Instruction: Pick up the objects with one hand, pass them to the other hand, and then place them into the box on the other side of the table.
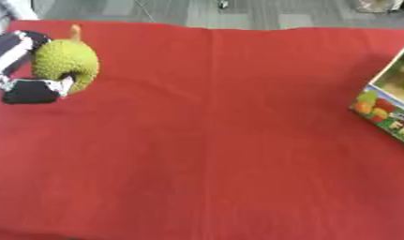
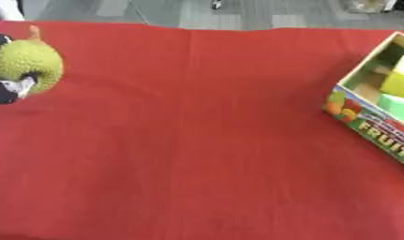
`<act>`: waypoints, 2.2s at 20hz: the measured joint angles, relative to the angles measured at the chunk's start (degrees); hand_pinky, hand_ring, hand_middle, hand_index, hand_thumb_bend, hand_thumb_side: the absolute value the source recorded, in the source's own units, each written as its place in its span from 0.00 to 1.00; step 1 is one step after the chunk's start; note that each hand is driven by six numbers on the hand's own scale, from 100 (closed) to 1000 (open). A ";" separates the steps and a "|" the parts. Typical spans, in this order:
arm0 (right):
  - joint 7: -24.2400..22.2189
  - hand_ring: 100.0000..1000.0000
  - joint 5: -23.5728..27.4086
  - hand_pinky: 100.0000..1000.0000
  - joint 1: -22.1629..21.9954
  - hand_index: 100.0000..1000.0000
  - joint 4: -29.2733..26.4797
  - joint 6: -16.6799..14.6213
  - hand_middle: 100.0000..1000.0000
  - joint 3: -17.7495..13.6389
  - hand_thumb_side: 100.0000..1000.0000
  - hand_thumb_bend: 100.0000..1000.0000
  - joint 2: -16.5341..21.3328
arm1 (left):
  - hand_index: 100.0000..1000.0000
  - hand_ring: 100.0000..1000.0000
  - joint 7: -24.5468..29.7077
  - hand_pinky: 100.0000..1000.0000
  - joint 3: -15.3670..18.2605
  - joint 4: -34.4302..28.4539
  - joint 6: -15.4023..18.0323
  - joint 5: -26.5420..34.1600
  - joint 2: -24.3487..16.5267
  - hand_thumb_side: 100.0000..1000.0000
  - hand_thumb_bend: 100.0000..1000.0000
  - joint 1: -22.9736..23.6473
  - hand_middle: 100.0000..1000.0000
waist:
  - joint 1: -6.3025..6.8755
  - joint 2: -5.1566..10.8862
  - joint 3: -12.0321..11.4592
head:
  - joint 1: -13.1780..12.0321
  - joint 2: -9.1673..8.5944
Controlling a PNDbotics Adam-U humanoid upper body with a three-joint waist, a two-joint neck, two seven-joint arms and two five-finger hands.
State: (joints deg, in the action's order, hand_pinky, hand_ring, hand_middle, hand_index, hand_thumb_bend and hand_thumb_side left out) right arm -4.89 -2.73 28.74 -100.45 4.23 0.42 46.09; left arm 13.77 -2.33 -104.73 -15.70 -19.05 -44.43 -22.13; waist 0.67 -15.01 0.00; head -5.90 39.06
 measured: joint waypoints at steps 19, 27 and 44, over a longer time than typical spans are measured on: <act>-11.28 0.88 5.14 0.87 10.93 0.86 -12.96 -4.00 0.81 8.76 0.16 0.14 -1.35 | 0.61 0.63 -4.84 0.70 -7.53 2.91 9.65 -1.27 10.32 0.18 0.00 -5.53 0.56 | -0.72 0.09 0.47 | 2.01 -0.45; -18.25 0.88 5.05 0.87 17.33 0.86 -13.21 -5.77 0.82 15.06 0.21 0.15 -4.88 | 0.61 0.63 -5.43 0.70 -10.20 4.55 13.29 -7.34 15.12 0.18 0.00 -6.85 0.56 | -1.08 0.13 0.69 | 2.17 -0.45; -31.02 0.89 0.77 0.87 22.72 0.86 -13.23 -5.07 0.82 21.52 0.25 0.16 -15.06 | 0.61 0.62 -10.49 0.69 -13.11 7.31 16.98 -12.91 22.42 0.21 0.00 -7.17 0.56 | -1.86 0.27 1.17 | 5.95 -0.05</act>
State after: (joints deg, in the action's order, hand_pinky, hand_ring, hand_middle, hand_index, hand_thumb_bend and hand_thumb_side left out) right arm -35.91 -1.96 51.46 -113.68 -0.84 21.93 31.02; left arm 3.28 -15.45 -97.42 1.28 -31.96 -22.01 -29.30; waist -1.19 -14.74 1.17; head 0.05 39.01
